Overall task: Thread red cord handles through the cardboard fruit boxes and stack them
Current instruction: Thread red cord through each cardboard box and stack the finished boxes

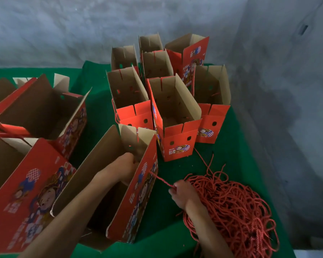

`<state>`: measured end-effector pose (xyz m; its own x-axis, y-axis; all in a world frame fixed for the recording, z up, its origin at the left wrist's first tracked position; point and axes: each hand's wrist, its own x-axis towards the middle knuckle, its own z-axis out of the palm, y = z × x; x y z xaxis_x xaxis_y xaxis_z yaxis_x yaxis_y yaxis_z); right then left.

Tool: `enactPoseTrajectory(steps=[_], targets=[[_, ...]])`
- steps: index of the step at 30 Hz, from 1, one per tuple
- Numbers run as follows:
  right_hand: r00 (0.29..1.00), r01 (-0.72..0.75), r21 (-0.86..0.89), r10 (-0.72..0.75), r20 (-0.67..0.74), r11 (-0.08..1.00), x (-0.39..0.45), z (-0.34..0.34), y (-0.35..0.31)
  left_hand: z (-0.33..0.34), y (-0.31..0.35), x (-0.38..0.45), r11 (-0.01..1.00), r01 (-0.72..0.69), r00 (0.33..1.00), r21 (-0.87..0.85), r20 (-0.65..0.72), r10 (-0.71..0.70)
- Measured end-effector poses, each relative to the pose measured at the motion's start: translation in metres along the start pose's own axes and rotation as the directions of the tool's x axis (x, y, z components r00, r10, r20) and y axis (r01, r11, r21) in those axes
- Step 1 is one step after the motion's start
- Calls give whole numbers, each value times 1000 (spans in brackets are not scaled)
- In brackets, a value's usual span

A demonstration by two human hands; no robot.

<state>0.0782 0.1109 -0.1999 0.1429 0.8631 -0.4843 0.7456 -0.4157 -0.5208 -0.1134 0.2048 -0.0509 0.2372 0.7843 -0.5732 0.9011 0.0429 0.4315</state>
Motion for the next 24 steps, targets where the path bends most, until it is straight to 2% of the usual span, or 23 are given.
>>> enactPoseTrajectory(steps=[1, 3, 4, 6, 8, 11, 14, 16, 19, 20, 24], targets=[[998, -18, 197, 7, 55, 980, 1, -1, 0, -3, -1, -6, 996, -8, 999, -87, 47, 12], [993, -65, 528, 0, 122, 847, -1, -2, -6, -7, -2, -19, 949, 21, 991, -315, 133, 22], [994, -63, 622, -6, 109, 781, -1, -3, -8, -8, -3, -26, 912, 42, 986, -408, 163, 27], [998, -34, 726, -20, 66, 687, -2, -3, -9, -8, -9, -35, 879, 36, 980, -476, 191, 63], [999, -25, 773, -7, 38, 633, -3, 2, -7, -7, -17, -43, 880, 6, 966, -475, 230, 118], [998, -25, 787, 65, -19, 617, -1, 12, 1, -1, -29, -51, 896, -5, 927, -444, 334, 171], [990, -142, 814, 93, 108, 563, 4, 18, 7, 3, -40, -49, 920, -18, 892, -393, 408, 192], [974, -213, 838, 40, 223, 502, 5, 18, 8, 3, -45, -47, 919, -13, 887, -394, 420, 193], [973, -195, 919, -49, 225, 344, 5, 19, 11, 7, -43, -42, 911, -18, 911, -412, 370, 185], [984, -149, 927, -42, 174, 345, 5, 20, 13, 9, -41, -40, 912, -25, 927, -410, 333, 175], [990, -9, 819, 120, -74, 573, 10, 36, 28, 20, -29, -33, 932, -25, 979, -361, 181, 96]])
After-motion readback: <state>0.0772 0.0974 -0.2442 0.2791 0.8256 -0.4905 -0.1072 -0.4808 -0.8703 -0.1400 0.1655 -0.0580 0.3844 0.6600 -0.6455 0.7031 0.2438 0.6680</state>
